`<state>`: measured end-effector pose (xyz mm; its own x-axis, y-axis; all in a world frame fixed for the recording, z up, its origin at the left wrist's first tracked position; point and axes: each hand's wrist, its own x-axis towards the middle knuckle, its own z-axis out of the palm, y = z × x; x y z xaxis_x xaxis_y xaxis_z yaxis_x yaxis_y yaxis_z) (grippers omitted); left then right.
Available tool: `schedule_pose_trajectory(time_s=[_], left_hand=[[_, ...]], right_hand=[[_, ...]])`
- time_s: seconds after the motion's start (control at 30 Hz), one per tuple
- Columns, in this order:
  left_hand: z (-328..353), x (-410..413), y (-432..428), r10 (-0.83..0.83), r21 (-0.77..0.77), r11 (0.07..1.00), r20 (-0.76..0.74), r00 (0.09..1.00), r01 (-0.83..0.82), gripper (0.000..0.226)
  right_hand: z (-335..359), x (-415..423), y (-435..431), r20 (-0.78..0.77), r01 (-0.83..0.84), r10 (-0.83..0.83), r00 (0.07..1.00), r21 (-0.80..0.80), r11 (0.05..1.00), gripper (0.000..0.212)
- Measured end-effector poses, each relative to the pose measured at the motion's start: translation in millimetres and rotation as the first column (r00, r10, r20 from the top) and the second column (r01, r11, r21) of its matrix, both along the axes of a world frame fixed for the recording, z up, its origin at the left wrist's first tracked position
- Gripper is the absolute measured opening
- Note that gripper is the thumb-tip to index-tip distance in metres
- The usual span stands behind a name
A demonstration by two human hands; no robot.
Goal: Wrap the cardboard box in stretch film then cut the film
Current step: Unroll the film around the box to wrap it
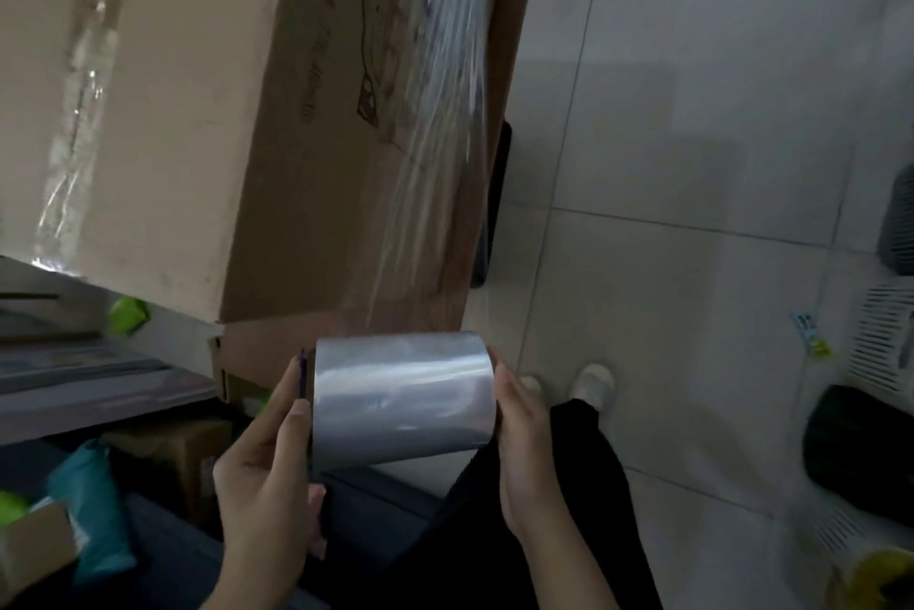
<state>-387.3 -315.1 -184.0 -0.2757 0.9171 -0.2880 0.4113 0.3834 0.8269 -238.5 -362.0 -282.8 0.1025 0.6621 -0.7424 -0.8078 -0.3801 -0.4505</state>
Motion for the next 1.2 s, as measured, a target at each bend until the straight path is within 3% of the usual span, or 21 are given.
schedule_pose_trajectory(time_s=[0.37, 0.47, 0.6, 0.87, 1.07, 1.2], left_hand=[[1, -36, 28, -0.104, -0.026, 0.994, -0.094, 0.990, 0.102, 0.029], [2, -47, 37, -0.176, -0.043, 0.984, -0.100, 0.979, 0.173, 0.031], [2, -71, 46, -0.273, -0.110, 0.958, -0.049, 0.961, 0.266, 0.034], [10, -111, 81, -0.572, -0.144, 0.809, 0.028, 0.820, 0.569, 0.041], [6, -123, 94, -0.619, -0.144, 0.777, 0.006, 0.785, 0.613, 0.037], [8, -132, 102, -0.662, -0.126, 0.743, 0.010, 0.750, 0.657, 0.035]], right_hand=[[-8, -43, 9, -0.095, 0.013, -0.015, 0.995, -0.030, 0.999, 0.043], [-7, -54, 12, -0.083, 0.051, -0.056, 0.995, -0.061, 0.997, 0.054], [-9, -77, 10, -0.064, 0.156, -0.163, 0.985, -0.106, 0.982, 0.058], [-6, -132, 19, 0.010, 0.397, -0.399, 0.917, -0.139, 0.907, 0.052], [-5, -161, 23, -0.069, 0.531, -0.546, 0.835, -0.159, 0.832, 0.053], [-4, -175, 28, -0.021, 0.581, -0.588, 0.809, -0.128, 0.804, 0.054]])
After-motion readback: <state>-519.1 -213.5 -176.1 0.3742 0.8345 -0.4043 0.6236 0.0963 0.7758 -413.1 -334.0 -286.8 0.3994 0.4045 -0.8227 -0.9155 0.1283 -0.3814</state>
